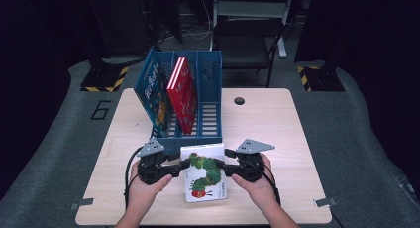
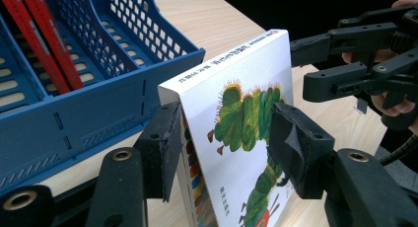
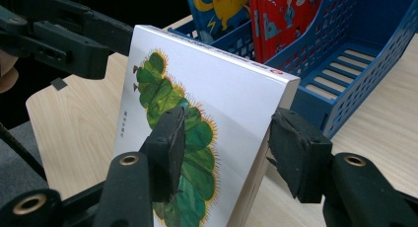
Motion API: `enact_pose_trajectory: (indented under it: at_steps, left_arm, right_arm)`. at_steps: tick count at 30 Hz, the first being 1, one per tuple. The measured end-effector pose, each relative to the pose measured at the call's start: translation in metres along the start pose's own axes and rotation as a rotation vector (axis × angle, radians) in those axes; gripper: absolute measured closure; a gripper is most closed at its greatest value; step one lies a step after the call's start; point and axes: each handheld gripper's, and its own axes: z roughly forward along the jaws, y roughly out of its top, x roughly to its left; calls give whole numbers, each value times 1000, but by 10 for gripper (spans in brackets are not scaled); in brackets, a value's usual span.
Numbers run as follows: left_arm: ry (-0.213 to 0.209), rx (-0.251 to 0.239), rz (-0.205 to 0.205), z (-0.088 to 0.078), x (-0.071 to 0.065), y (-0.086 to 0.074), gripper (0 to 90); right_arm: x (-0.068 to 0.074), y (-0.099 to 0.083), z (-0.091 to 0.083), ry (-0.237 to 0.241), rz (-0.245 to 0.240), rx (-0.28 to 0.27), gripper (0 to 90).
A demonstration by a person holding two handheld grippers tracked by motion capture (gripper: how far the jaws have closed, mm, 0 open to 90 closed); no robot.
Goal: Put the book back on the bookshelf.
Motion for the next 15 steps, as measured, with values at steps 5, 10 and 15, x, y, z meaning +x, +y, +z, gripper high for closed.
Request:
enact_pose_trajectory:
  at_steps: [5,10,15]
  left_arm:
    - [18,-6,7,-2,-1,1,513]
    - [57,0,51,-6,0,1,631]
    - [101,-3,79,-7,-3,2,691]
  right_arm:
    - [3,1,0,-23,-38,2,490]
    - [5,2,-1,-30,-53,-4,495]
    - [7,3,-1,-47,-77,-5,525]
